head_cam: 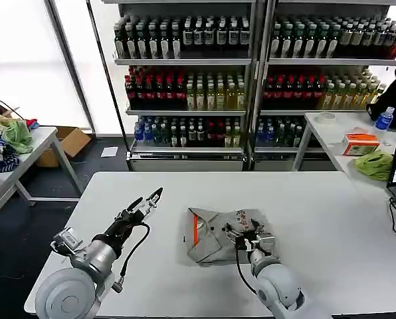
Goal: Fold and organize the clothes.
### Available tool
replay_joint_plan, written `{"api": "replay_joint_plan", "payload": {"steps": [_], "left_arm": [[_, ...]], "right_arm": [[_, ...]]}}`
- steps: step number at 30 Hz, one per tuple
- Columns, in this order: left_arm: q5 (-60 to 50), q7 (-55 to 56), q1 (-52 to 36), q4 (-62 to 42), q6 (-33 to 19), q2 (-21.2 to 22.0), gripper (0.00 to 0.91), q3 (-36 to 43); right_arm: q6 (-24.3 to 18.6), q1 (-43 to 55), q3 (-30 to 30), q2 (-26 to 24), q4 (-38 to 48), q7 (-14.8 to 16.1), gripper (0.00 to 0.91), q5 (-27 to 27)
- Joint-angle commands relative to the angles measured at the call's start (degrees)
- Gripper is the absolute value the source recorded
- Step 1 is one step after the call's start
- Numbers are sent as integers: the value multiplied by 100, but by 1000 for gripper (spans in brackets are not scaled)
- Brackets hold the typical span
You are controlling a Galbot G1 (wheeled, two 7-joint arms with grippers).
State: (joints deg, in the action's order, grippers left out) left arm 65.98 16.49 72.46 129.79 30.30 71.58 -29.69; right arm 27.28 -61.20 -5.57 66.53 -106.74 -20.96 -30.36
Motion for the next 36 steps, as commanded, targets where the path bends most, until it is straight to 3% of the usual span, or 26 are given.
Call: {"api": "replay_joint_plan", "payload": {"steps": [1, 5, 10, 11, 15, 24, 30, 36], "left_arm": [[-170, -105, 113, 85, -62, -12, 907, -87], [-762, -372, 278, 106, -136, 48, 907, -115], [-2078, -1006, 758, 30, -559, 152, 907, -244], [-2314, -1176, 931, 6, -718, 175, 907, -283], [-3654, -1571, 1404, -84, -1246, 327, 907, -509], [-5441, -1850, 2178, -47, -2748, 860, 907, -899], [-5672, -1823, 2643, -8, -3554, 714, 907, -766], [-5561, -1867, 2970, -140, -3891, 610, 907, -1045]], "right_arm": [[-1474, -622, -928, -468, -1382, 830, 907, 170], [-1936, -1130, -1558, -744, -1604, 1228, 907, 88], [-2524, -1662, -2197, -835, -1425, 1800, 907, -17], [-2876, -1823, -2339, -874, -1319, 1985, 907, 23], [-3330, -2261, -2685, -961, -985, 2231, 907, 49], [-3511, -2971, -3074, -833, -1027, 2282, 907, 14], [-3568, -3162, -2979, -773, -1142, 2312, 907, 132], [-3682, -3436, -2857, -587, -1267, 2500, 907, 494]]}}
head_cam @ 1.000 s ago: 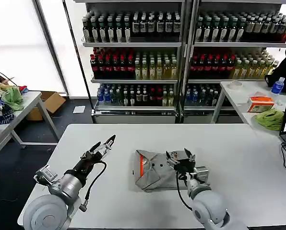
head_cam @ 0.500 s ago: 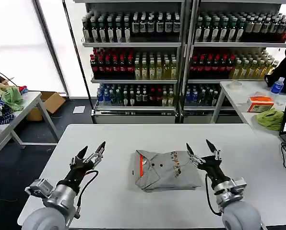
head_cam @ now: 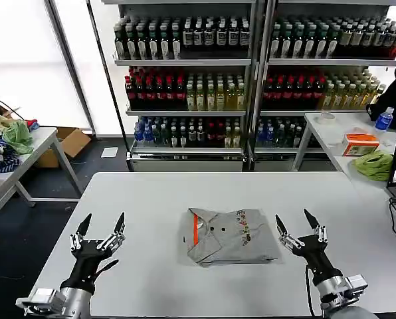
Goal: Fold and organize the clothes.
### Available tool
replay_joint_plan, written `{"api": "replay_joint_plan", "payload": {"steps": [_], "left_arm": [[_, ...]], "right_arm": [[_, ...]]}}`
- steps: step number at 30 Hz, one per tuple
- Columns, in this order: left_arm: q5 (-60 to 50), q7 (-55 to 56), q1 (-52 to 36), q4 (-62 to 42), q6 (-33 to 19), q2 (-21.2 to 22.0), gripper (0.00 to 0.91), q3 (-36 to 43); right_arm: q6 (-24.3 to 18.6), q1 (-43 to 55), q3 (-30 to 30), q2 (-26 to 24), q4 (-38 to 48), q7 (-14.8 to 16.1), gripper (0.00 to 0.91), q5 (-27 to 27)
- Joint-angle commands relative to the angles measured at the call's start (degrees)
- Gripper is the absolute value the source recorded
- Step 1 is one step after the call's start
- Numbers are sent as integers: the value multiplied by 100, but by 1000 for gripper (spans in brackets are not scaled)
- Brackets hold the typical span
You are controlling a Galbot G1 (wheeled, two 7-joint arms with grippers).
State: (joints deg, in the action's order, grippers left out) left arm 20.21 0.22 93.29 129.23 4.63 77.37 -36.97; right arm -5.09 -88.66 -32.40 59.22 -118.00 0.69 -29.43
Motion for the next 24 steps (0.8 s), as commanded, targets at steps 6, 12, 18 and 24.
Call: {"api": "replay_joint_plan", "payload": {"steps": [6, 12, 18, 24], "left_arm": [[-842, -549, 964, -104, -1371, 66, 907, -658], [-617, -736, 889, -93, -1258, 1, 907, -947], [-583, -833, 855, -63, -1247, 23, 907, -971], [-576, -805, 872, 15, -1160, 77, 907, -884]], "right_arm": [[-377, -697, -359, 257, -135, 452, 907, 220], [-320, -570, -347, 374, -165, 444, 907, 204], [-249, -466, -293, 452, -214, 450, 907, 168], [-243, -452, -315, 404, -203, 469, 907, 122]]}}
